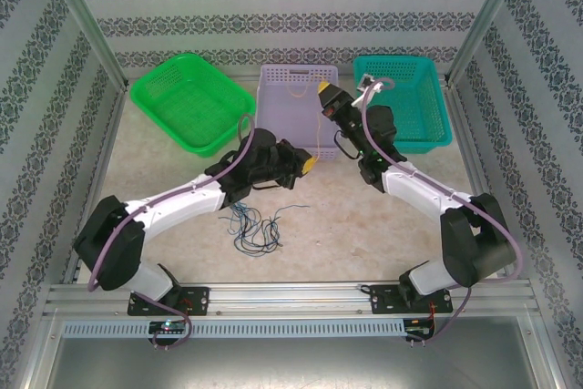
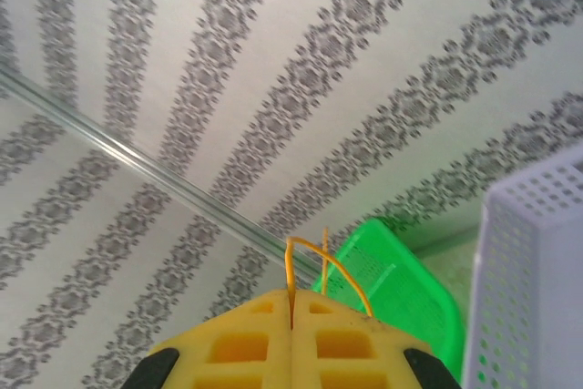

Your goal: Untangle the cables

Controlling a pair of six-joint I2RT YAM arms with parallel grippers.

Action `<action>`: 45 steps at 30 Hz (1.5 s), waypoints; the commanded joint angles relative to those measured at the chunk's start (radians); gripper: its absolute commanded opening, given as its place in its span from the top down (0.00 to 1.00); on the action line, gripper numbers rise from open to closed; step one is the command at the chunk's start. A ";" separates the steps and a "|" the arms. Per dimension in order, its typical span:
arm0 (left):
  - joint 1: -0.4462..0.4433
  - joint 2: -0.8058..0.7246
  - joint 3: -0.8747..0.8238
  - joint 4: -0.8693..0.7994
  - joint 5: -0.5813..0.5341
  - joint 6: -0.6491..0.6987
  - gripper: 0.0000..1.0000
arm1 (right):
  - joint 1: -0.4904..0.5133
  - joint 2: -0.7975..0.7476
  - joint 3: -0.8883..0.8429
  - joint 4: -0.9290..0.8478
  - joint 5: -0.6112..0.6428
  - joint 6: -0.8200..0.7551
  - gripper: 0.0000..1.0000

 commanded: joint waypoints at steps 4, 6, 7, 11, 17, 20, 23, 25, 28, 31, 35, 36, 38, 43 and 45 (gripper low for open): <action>-0.043 0.091 0.085 0.133 0.024 -0.017 1.00 | -0.066 -0.006 -0.015 0.221 -0.071 0.026 1.00; -0.058 0.111 0.100 0.141 0.032 -0.024 1.00 | -0.088 -0.012 -0.016 0.224 -0.071 0.032 1.00; -0.066 0.120 0.107 0.143 0.040 -0.026 1.00 | -0.098 -0.019 -0.015 0.218 -0.078 0.034 1.00; -0.078 0.139 0.117 0.158 0.048 -0.033 1.00 | -0.135 -0.084 -0.014 0.087 -0.143 -0.010 1.00; -0.035 0.063 0.029 0.148 -0.032 -0.025 0.78 | -0.178 -0.232 -0.057 -0.129 -0.228 -0.129 1.00; -0.003 0.024 0.008 0.132 -0.025 0.000 0.58 | -0.190 -0.319 -0.092 -0.223 -0.248 -0.197 1.00; 0.033 -0.046 0.006 0.049 -0.028 0.053 0.47 | -0.199 -0.393 -0.121 -0.297 -0.243 -0.255 1.00; 0.066 -0.103 0.024 -0.057 -0.040 0.103 0.42 | -0.200 -0.423 -0.124 -0.344 -0.248 -0.294 1.00; 0.130 -0.174 0.100 -0.234 -0.067 0.198 0.36 | -0.199 -0.442 -0.124 -0.387 -0.264 -0.333 1.00; 0.189 -0.181 0.236 -0.393 -0.052 0.294 0.31 | -0.191 -0.445 -0.112 -0.426 -0.275 -0.366 1.00; 0.227 -0.089 0.480 -0.684 -0.022 0.406 0.27 | -0.170 -0.433 -0.087 -0.450 -0.271 -0.400 1.00; 0.227 -0.063 0.537 -0.740 -0.022 0.433 0.26 | -0.164 -0.429 -0.080 -0.457 -0.268 -0.408 1.00; 0.227 -0.019 0.607 -0.803 -0.024 0.472 0.25 | -0.150 -0.423 -0.070 -0.466 -0.259 -0.423 1.00; 0.226 0.059 0.642 -0.722 0.050 0.453 0.29 | -0.107 -0.404 -0.039 -0.494 -0.263 -0.458 1.00; 0.216 0.100 0.662 -0.696 0.088 0.453 0.31 | -0.085 -0.400 -0.030 -0.509 -0.258 -0.469 1.00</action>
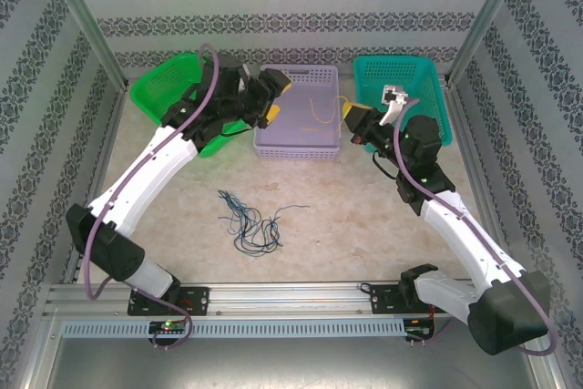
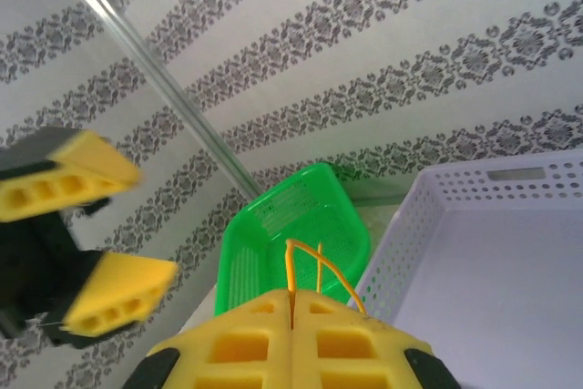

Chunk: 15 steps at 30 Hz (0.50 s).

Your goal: Untangle the cables

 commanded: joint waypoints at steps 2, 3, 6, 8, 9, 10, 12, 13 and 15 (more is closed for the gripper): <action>-0.025 0.094 0.072 -0.062 0.082 0.069 0.33 | 0.044 0.006 0.045 -0.022 -0.006 -0.059 1.00; -0.031 0.111 0.087 -0.076 0.081 0.091 0.35 | 0.051 0.008 0.047 -0.024 -0.006 -0.059 1.00; -0.037 0.148 0.102 -0.114 0.079 0.123 0.41 | 0.072 0.013 0.051 -0.029 -0.012 -0.062 1.00; -0.038 0.161 0.098 -0.115 0.067 0.140 0.46 | 0.083 0.014 0.052 -0.032 -0.014 -0.059 1.00; -0.037 0.167 0.098 -0.121 0.055 0.152 0.50 | 0.088 0.013 0.049 -0.032 -0.018 -0.056 1.00; -0.037 0.170 0.099 -0.127 0.044 0.159 0.55 | 0.091 0.012 0.050 -0.033 -0.020 -0.054 1.00; -0.036 0.170 0.102 -0.129 0.013 0.169 0.74 | 0.096 0.009 0.047 -0.045 -0.027 -0.052 1.00; -0.035 0.168 0.103 -0.124 0.000 0.171 0.85 | 0.098 0.005 0.045 -0.050 -0.033 -0.052 1.00; -0.029 0.166 0.116 -0.114 -0.020 0.176 1.00 | 0.097 -0.004 0.037 -0.074 -0.044 -0.050 1.00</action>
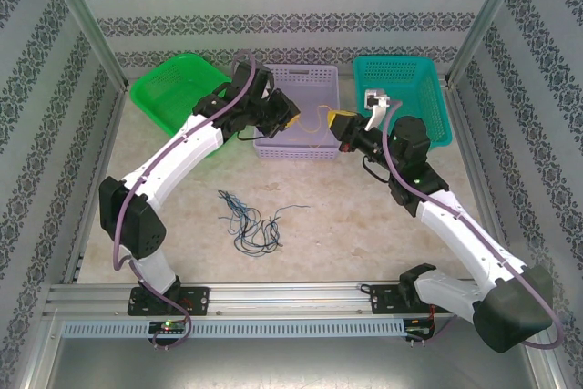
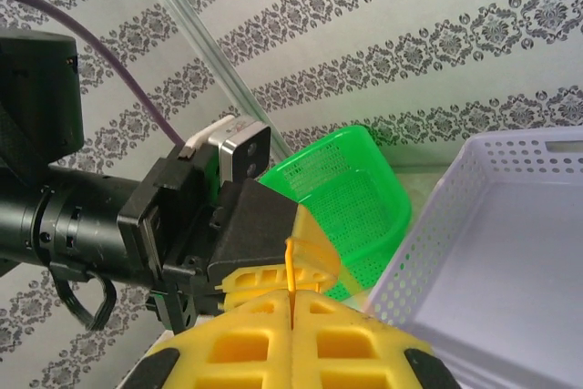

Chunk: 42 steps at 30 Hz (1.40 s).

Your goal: Untangle the cables

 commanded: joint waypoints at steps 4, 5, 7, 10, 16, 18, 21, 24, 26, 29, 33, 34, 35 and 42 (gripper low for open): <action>0.040 0.015 0.114 -0.013 -0.063 0.079 1.00 | 0.012 -0.045 0.004 -0.088 -0.057 -0.019 1.00; 0.051 0.023 0.133 -0.014 -0.064 0.089 1.00 | 0.013 -0.050 0.003 -0.107 -0.067 -0.021 1.00; 0.076 0.043 0.170 0.009 -0.059 0.110 1.00 | 0.019 -0.060 0.005 -0.170 -0.085 -0.029 1.00; 0.112 0.095 0.249 0.083 -0.028 0.123 1.00 | 0.048 -0.050 0.038 -0.329 -0.113 -0.080 1.00; 0.135 0.243 0.460 0.224 0.064 0.109 1.00 | 0.121 0.003 0.059 -0.525 -0.149 -0.123 1.00; 0.135 0.283 0.504 0.276 0.102 0.086 1.00 | 0.132 0.012 0.053 -0.543 -0.158 -0.117 1.00; 0.134 0.317 0.513 0.380 0.148 0.047 1.00 | 0.133 0.022 0.050 -0.545 -0.171 -0.093 1.00; 0.135 0.339 0.513 0.452 0.167 0.012 1.00 | 0.108 0.034 0.061 -0.551 -0.197 -0.071 1.00; 0.135 0.351 0.513 0.476 0.174 -0.012 1.00 | 0.052 0.030 0.062 -0.530 -0.227 -0.022 1.00; 0.134 0.364 0.515 0.468 0.193 -0.040 0.69 | -0.057 0.015 0.075 -0.467 -0.253 0.081 1.00; 0.139 0.348 0.522 0.263 0.173 0.014 0.33 | -0.196 0.044 0.173 -0.480 -0.256 0.152 1.00; 0.143 0.334 0.520 0.196 0.147 0.041 0.29 | -0.227 0.062 0.206 -0.497 -0.251 0.156 1.00; 0.147 0.322 0.517 0.148 0.121 0.065 0.24 | -0.251 0.079 0.233 -0.514 -0.240 0.154 1.00; 0.182 0.216 0.458 -0.110 0.023 0.173 0.19 | -0.392 0.227 0.411 -0.592 -0.101 0.141 1.00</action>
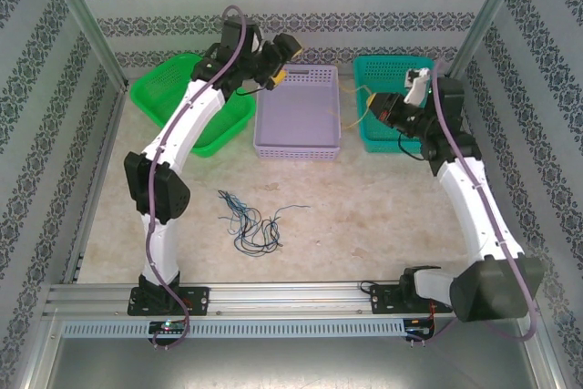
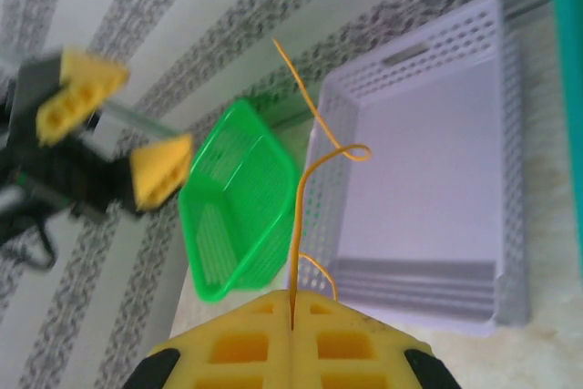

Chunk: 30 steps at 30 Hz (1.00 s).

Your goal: Untangle the cables

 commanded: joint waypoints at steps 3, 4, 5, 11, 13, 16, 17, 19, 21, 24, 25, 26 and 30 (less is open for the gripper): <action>0.010 -0.167 -0.152 -0.109 -0.017 0.083 0.19 | -0.082 0.154 0.163 -0.062 0.128 -0.008 1.00; 0.005 -0.199 -0.212 -0.089 -0.009 0.079 0.19 | -0.098 0.196 0.201 -0.056 0.143 -0.011 1.00; 0.000 -0.227 -0.261 -0.073 -0.005 0.076 0.19 | -0.114 0.234 0.236 -0.047 0.151 -0.012 1.00; -0.025 -0.423 -0.569 -0.045 -0.011 0.053 0.21 | -0.197 0.525 0.485 -0.072 0.185 -0.002 1.00; -0.026 -0.480 -0.655 -0.041 -0.010 0.045 0.21 | -0.219 0.611 0.531 -0.115 0.190 0.002 0.79; -0.025 -0.549 -0.748 -0.065 -0.023 0.046 0.21 | -0.248 0.681 0.556 -0.195 0.194 0.007 0.55; -0.024 -0.570 -0.772 -0.080 -0.026 0.050 0.21 | -0.250 0.676 0.550 -0.224 0.214 -0.005 0.51; -0.026 -0.602 -0.812 -0.125 -0.045 0.059 0.21 | -0.238 0.624 0.512 -0.251 0.271 -0.033 0.46; -0.025 -0.629 -0.845 -0.181 -0.068 0.073 0.21 | -0.211 0.537 0.457 -0.268 0.346 -0.065 0.44; -0.025 -0.661 -0.896 -0.278 -0.112 0.098 0.22 | -0.128 0.365 0.349 -0.282 0.489 -0.097 0.42; -0.025 -0.672 -0.918 -0.314 -0.130 0.103 0.22 | -0.084 0.309 0.288 -0.275 0.536 -0.094 0.42; -0.025 -0.684 -0.944 -0.343 -0.145 0.106 0.22 | -0.034 0.249 0.229 -0.259 0.573 -0.084 0.42; -0.022 -0.725 -1.080 -0.337 -0.131 0.084 0.23 | 0.209 0.074 0.017 -0.246 0.624 -0.003 0.47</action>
